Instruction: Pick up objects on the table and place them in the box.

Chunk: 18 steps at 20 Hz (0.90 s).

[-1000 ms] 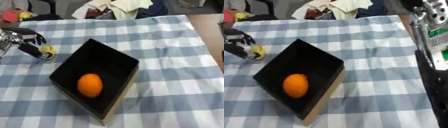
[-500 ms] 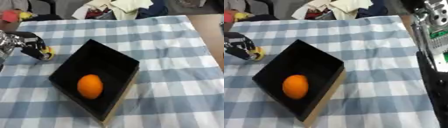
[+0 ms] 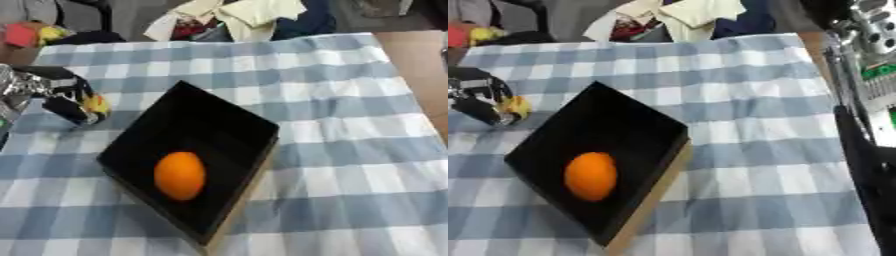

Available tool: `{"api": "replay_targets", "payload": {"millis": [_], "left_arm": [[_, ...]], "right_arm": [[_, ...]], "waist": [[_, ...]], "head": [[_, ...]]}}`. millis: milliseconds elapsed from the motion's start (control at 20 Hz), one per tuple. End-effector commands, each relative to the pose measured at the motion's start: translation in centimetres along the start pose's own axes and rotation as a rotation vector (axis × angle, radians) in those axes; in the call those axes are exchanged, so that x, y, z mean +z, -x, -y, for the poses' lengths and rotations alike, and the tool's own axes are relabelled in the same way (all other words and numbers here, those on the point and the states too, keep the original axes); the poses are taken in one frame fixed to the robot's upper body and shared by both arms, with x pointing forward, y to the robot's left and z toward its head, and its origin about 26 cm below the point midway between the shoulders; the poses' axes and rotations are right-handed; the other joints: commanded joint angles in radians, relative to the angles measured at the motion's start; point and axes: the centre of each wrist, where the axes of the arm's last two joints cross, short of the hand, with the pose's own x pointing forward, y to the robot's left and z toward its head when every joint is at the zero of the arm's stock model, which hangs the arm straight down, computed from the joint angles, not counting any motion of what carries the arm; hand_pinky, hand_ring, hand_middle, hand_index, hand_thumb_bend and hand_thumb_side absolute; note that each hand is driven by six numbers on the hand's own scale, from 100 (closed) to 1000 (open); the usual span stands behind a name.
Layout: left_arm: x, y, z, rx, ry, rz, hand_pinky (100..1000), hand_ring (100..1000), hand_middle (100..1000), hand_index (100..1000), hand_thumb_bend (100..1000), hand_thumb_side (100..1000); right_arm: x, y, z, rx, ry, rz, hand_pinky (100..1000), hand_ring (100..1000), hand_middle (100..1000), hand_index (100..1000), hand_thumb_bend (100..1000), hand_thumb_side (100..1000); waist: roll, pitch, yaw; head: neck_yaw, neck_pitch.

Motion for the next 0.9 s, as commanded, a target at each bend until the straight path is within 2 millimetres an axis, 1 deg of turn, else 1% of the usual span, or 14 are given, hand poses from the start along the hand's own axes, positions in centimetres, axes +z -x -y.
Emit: {"api": "replay_targets", "payload": {"millis": [50,150,300,500,900], "left_arm": [[1.2,0.7,-1.9,-0.028,-0.059,-0.030,767,872,844,973,396,596],[1.4,0.7,-2.1,-0.033,-0.064,-0.033,774,883,861,988,428,603],[1.7,0.6,-2.6,-0.041,-0.076,-0.034,776,889,867,994,434,614],[1.9,0.8,-2.9,-0.033,-0.089,-0.051,778,892,865,993,401,623],[1.1,1.7,-2.6,0.023,-0.074,-0.075,778,892,855,978,373,628]], "right_arm": [[-0.3,-0.7,0.8,0.020,0.003,0.027,935,865,808,927,100,863],[-0.2,-0.7,0.8,0.022,0.002,0.024,936,865,808,928,100,866],[-0.2,-0.6,0.7,0.019,-0.004,0.020,936,865,808,928,100,869],[-0.3,-0.7,0.7,0.021,-0.008,0.024,936,865,807,928,100,869],[-0.7,-1.0,0.9,0.029,-0.009,0.041,937,865,807,929,100,873]], "waist": [[0.000,-0.018,-0.001],[0.000,-0.017,0.000],[0.001,-0.016,0.001],[0.001,-0.013,0.000],[-0.002,0.007,-0.009]], "head": [[0.003,-0.010],[0.003,-0.008],[0.003,-0.005],[0.004,-0.011],[0.010,-0.033]]}}
